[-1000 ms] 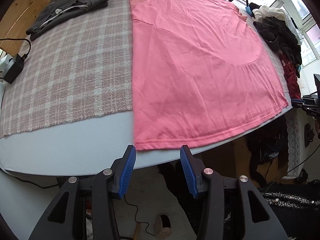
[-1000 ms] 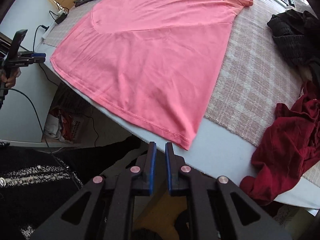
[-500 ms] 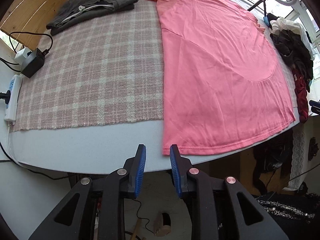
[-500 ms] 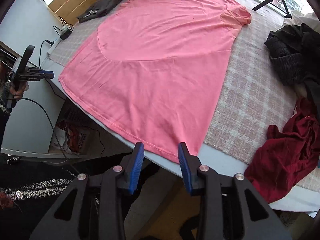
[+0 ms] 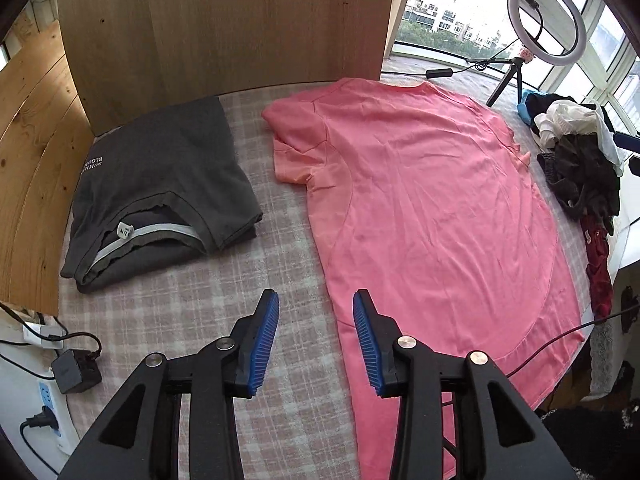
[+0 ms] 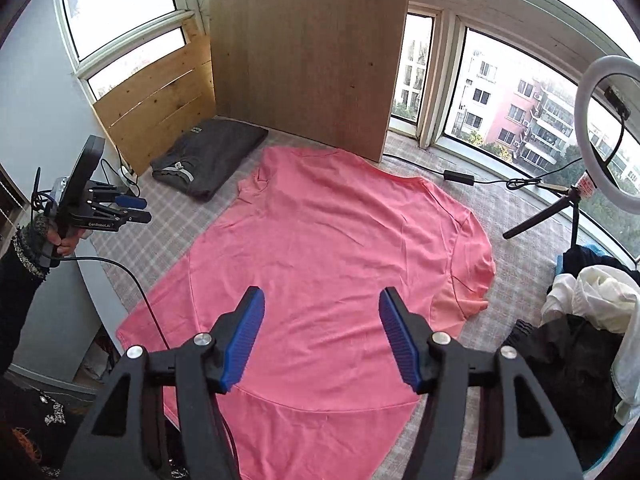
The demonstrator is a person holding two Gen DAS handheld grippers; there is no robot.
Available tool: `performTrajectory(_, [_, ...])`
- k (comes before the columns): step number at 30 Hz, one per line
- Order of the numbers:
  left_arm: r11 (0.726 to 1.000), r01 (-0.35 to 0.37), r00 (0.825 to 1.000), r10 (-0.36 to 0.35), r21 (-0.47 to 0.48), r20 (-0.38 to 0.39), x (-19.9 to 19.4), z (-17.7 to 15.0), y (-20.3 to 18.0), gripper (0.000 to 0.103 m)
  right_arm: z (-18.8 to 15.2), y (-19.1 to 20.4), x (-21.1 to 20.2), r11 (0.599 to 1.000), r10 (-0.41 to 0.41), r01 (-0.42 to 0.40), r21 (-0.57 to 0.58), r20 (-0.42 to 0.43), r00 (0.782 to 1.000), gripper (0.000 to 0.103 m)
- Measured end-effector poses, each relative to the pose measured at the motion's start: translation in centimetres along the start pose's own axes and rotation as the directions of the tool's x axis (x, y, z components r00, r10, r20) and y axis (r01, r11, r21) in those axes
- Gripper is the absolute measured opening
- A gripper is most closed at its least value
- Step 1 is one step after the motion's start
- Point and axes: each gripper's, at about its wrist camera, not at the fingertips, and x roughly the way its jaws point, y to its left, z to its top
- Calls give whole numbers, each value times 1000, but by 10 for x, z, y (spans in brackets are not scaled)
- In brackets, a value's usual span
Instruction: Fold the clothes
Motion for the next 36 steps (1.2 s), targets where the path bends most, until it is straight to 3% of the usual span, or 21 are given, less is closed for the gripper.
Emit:
performTrajectory(4, [999,5,1000,-4,41,-27,42,43,7,37,54,13,48,999,22,-24,-47,-38,999,49])
performTrajectory(6, [998,-12,999,15,66,-44,65,61,12,37,75,15,76,997,39,-42,-65,-49,998,49])
performTrajectory(10, [998,26,998,-23,53,-62,98,87,24,37,117,19,132,992,71,-78,-98,-72,995,50])
performTrajectory(17, [997,72,994,-70,13,-86,142,109,35,37,173,-2,258,987,106,-121,-109,-136,985,52])
performTrajectory(22, [997,75,994,-72,31,-82,152,113,34,37,202,-10,336,975,76,-111,-192,-180,981,52])
performTrajectory(30, [997,70,995,-68,31,-75,151,111,36,30,222,16,390,895,92,-187,-404,-242,966,53])
performTrajectory(32, [997,69,995,-67,23,-71,151,110,38,21,224,24,395,874,99,-208,-439,-259,961,53])
performTrajectory(34, [997,77,995,-76,12,-64,150,108,42,19,230,32,393,862,132,-245,-445,-269,954,53])
performTrajectory(36, [996,84,995,-84,-2,-53,149,106,45,15,238,43,386,838,220,-334,-431,-293,930,53])
